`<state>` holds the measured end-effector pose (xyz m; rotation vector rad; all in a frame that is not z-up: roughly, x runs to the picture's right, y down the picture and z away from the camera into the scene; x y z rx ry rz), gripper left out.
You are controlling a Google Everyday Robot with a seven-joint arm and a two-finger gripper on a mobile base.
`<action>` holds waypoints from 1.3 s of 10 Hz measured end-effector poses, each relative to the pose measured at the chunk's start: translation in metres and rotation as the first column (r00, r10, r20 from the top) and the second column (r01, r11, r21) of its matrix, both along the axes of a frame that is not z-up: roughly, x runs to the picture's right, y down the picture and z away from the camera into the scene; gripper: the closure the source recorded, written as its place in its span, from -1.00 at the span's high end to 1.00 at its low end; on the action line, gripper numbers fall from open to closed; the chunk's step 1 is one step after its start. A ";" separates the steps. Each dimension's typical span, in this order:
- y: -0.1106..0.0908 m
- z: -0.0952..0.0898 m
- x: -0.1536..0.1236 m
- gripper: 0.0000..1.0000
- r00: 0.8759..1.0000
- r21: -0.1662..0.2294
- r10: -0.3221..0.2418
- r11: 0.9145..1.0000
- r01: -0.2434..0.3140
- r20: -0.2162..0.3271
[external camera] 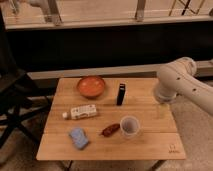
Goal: Knock the eraser over
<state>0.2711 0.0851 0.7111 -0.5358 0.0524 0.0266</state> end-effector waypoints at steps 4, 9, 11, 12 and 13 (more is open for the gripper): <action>-0.010 0.015 -0.011 0.60 1.000 0.010 -0.010 1.000 0.010 0.007; -0.017 0.031 -0.023 0.60 1.000 0.018 -0.023 1.000 0.023 0.011; -0.016 0.035 -0.022 0.60 1.000 0.018 -0.023 1.000 0.023 0.008; -0.017 0.038 -0.025 0.60 1.000 0.020 -0.028 0.999 0.027 0.010; -0.017 0.040 -0.027 0.60 0.999 0.020 -0.032 0.999 0.032 0.012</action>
